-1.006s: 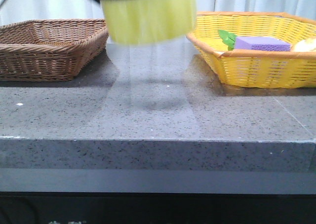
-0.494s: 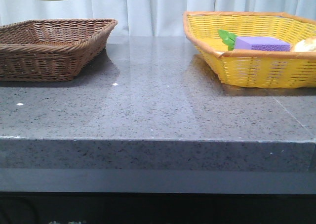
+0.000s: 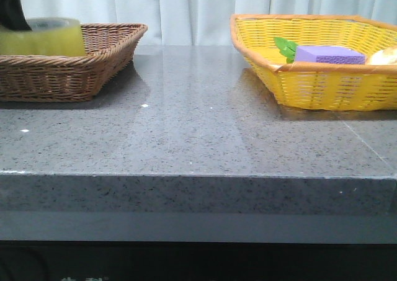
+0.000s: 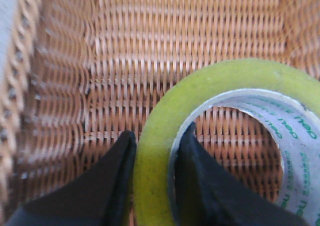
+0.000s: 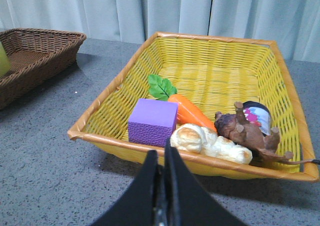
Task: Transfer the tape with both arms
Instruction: 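Carry the tape into the brown basket and release it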
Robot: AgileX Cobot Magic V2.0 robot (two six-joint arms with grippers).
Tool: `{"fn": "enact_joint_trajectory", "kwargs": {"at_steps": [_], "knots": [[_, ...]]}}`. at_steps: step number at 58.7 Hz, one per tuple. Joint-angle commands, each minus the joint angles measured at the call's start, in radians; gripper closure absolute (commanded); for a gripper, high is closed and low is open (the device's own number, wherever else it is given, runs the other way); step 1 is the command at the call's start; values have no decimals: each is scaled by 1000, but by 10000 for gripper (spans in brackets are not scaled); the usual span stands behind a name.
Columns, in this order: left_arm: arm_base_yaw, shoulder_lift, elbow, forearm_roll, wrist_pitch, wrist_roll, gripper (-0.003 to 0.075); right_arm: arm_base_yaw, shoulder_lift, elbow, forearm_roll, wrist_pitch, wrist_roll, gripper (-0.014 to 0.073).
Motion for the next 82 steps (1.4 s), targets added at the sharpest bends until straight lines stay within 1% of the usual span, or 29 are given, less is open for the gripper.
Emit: {"fn": "enact_joint_trajectory", "kwargs": {"at_steps": [1,4,8,11,18,22,29,38,44,61,69,82], "knots": [[0,-48,-26,-21,-79,-18,500,-7,4,-24,0,-89,-5,671],[0,-48,-24,-21,-83,-18,449,-7,4,-24,0,-89,-5,671],[0,-48,-24,-21,-87,-18,408,-7,4,-24,0,-90,-5,671],[0,-55,-24,-21,-89,-18,396,-7,4,-24,0,-90,-5,671],[0,-100,-20,-21,-92,-18,399,-7,4,-24,0,-90,-5,671],[0,-141,-3,-23,-99,-18,426,-7,4,-24,0,-90,-5,671],[0,-250,88,-23,-167,-18,524,-7,4,-24,0,-96,-5,671],[0,-419,268,-23,-301,-18,668,-7,4,-24,0,-94,-5,671],[0,-536,392,-22,-350,-11,741,-7,4,-24,0,-94,-5,671],[0,-908,715,-22,-364,-11,740,-7,4,-24,0,-94,-5,671],[0,-1117,848,-22,-364,-11,740,-7,4,-24,0,-94,-5,671],[0,-1382,984,-22,-359,-11,740,-7,4,-24,0,-94,-5,671]]}}
